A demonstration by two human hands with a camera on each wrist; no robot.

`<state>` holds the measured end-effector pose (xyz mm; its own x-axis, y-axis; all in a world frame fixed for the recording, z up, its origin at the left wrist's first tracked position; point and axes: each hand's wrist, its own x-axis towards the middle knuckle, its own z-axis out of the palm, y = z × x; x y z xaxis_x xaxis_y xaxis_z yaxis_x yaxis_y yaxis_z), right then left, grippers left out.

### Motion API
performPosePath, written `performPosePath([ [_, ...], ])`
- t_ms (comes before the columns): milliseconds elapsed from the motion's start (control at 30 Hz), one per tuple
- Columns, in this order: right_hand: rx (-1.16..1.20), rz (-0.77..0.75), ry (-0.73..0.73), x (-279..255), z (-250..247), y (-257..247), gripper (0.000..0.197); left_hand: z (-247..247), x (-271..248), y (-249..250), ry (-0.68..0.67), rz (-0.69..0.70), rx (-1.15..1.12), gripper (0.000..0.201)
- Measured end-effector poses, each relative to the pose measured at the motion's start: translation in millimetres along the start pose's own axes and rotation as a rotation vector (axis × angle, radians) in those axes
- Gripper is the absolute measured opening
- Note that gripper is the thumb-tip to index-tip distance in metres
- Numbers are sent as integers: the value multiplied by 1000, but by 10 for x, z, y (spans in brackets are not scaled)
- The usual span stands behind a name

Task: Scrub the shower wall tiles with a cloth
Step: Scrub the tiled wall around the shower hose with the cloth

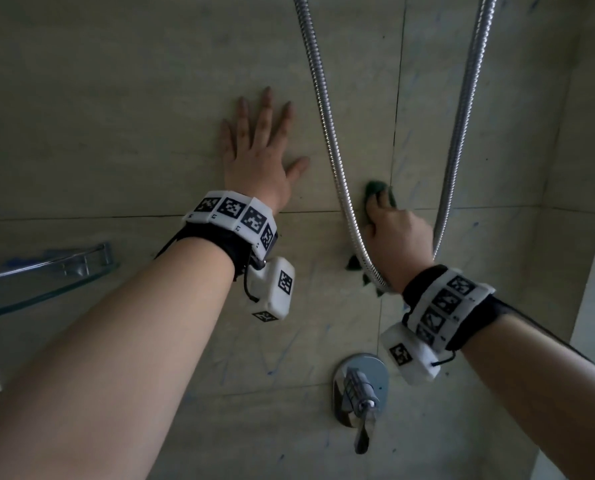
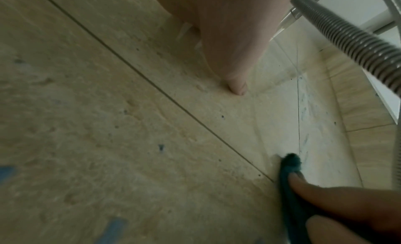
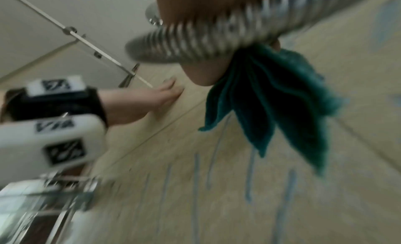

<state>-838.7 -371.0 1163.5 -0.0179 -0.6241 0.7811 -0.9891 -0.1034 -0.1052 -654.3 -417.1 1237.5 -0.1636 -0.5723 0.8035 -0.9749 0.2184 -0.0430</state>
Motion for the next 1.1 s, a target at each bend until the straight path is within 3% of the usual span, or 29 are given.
performPosePath([
  [67,46,-121,-75,-94,130,-157,46,-11,8,9,-7,10,3,74],
  [167,146,-228,-1,-68,114,-282,50,-44,10,-17,-35,26,-26,77],
  [233,75,-123,-20,-6,68,-187,49,-58,6,-60,-35,41,-30,77],
  [333,57,156,36,-8,-39,84,49,-42,-25,-111,-34,51,31,74],
  [400,27,226,30,10,-13,109,47,-35,-58,-132,-39,51,54,73],
  [467,22,157,-26,0,70,-47,46,-32,-89,-141,-49,51,55,72],
  [567,172,-147,-11,-79,168,-301,48,-38,-84,-120,-56,54,31,73],
  [633,168,-215,0,-76,155,-300,51,-42,-71,-115,-70,36,29,73],
  [733,47,-59,-60,-56,62,-46,49,-49,-70,-196,-70,39,39,74],
  [833,102,69,79,-44,40,88,45,-88,-122,-348,-36,-31,-27,76],
  [933,139,-40,117,40,179,-90,46,-128,-158,-447,-27,-83,-81,80],
  [1100,198,-465,92,-34,371,-534,36,-101,-123,-528,7,-103,-82,80],
])
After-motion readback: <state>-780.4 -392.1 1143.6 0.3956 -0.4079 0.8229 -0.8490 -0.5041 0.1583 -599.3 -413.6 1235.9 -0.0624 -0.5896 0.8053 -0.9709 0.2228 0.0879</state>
